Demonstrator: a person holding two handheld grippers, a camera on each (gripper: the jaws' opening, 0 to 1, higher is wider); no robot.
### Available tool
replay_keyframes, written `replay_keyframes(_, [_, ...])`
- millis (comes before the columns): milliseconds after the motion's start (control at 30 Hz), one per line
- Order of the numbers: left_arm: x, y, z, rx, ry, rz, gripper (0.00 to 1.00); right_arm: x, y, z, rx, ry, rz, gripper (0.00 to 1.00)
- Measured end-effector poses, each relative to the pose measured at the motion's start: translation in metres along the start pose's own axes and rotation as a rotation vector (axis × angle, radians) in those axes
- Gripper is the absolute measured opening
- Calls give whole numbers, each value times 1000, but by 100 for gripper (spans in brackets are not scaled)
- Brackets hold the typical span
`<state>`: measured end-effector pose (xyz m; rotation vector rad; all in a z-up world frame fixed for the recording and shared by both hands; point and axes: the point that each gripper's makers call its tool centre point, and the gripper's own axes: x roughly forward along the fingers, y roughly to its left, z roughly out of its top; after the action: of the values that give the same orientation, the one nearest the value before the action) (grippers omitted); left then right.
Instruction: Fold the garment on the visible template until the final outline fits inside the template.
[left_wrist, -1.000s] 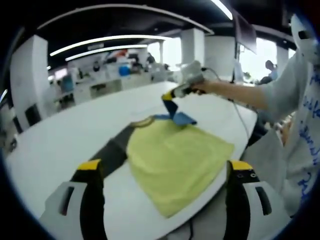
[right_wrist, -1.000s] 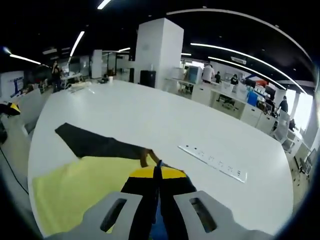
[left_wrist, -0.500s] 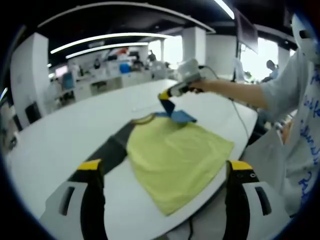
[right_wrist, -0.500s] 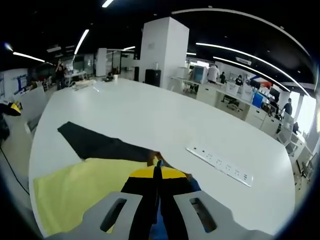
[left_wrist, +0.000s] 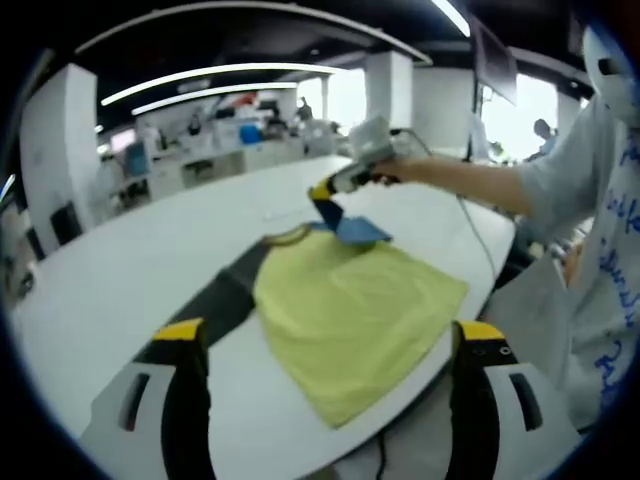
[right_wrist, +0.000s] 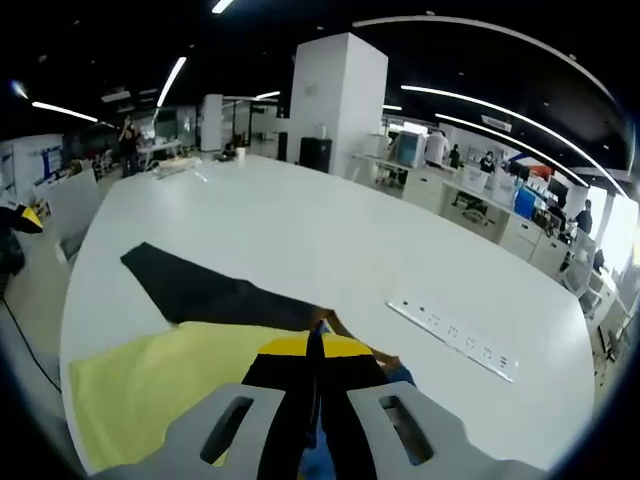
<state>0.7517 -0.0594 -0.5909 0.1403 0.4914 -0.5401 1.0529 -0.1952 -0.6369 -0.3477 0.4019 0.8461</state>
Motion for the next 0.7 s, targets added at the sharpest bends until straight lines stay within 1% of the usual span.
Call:
replay_keyframes(267, [0,2,-1,-2,5,3,96,7,12,6,-9,-6,22,1])
replay_keyframes(700, [-1,4,-4,-8,8,10,96,21,25,18,-23,-21,51,1])
